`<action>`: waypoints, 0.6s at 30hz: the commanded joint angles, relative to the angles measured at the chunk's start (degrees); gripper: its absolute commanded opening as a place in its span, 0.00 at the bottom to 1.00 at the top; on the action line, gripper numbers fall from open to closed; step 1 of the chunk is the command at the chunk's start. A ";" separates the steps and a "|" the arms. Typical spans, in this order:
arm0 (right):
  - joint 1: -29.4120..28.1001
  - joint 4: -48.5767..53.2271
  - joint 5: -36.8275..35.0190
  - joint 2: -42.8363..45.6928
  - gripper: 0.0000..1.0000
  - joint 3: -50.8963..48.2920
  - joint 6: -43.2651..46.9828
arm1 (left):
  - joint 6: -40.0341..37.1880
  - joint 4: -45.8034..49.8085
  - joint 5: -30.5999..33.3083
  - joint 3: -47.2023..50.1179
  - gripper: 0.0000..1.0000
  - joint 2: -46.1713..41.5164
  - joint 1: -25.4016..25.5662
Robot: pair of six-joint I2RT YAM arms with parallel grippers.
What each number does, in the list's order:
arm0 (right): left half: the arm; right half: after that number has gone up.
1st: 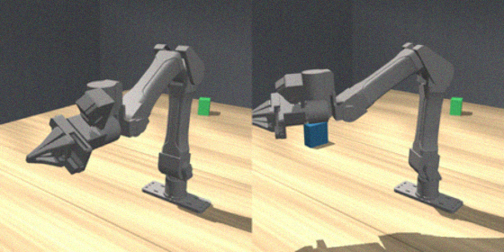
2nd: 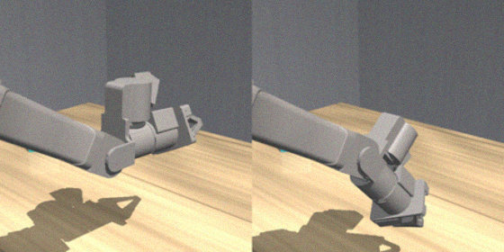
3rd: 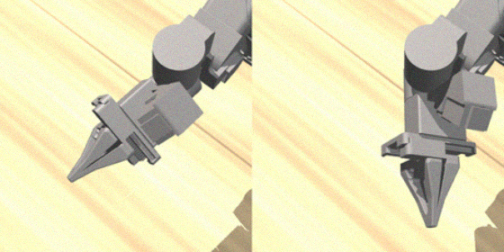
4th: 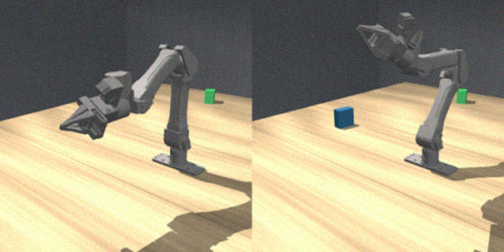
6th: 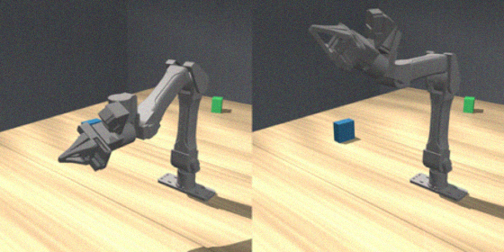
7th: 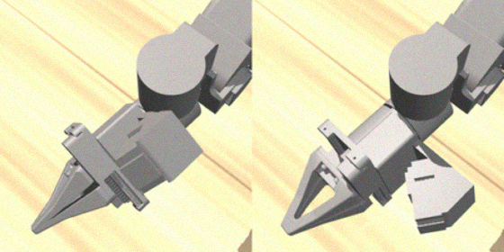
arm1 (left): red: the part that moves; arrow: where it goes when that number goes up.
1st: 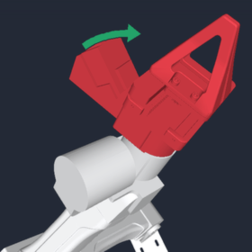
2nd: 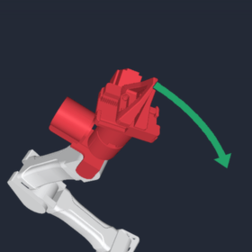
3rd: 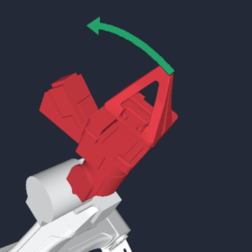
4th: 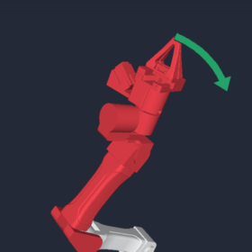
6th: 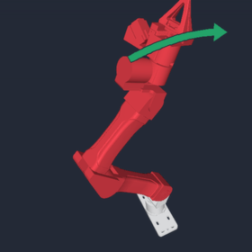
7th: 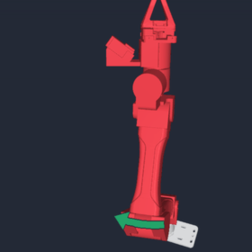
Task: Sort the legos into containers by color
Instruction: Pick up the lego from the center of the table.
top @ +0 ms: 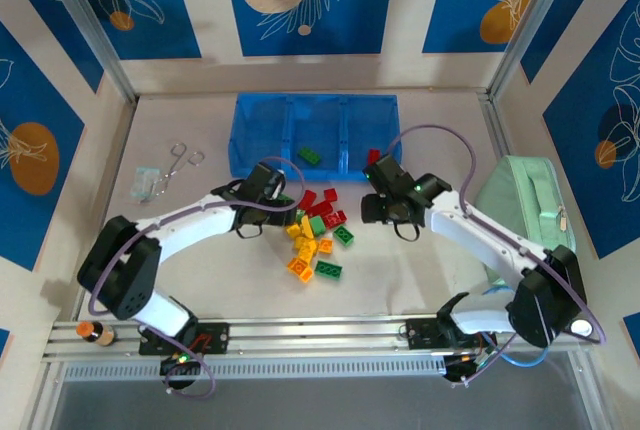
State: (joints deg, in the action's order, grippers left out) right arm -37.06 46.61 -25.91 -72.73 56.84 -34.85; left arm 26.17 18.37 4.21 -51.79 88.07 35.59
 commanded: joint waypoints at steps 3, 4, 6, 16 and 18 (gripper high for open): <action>-0.48 -2.65 1.08 4.32 0.64 -4.28 -5.05 | -2.52 -1.13 -2.31 -3.08 0.66 3.31 -1.45; -0.40 -2.86 1.21 4.61 0.64 -4.74 -5.16 | -2.70 -1.07 -2.64 -3.37 0.66 3.92 -1.54; -0.36 -3.10 1.60 4.70 0.64 -5.11 -5.23 | -2.88 -1.06 -3.43 -3.90 0.66 5.04 -1.52; -0.30 -3.29 1.69 4.70 0.64 -5.35 -5.35 | -2.71 -1.16 -2.76 -4.19 0.61 8.03 -1.49; -0.30 -3.35 1.74 5.03 0.64 -5.81 -5.56 | -2.62 -1.20 -2.48 -3.86 0.59 8.16 -1.54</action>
State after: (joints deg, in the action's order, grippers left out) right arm -37.34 43.51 -25.08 -68.88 52.05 -39.11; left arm 24.47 17.10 1.72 -54.87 95.46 34.39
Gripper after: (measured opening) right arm 0.639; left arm 0.599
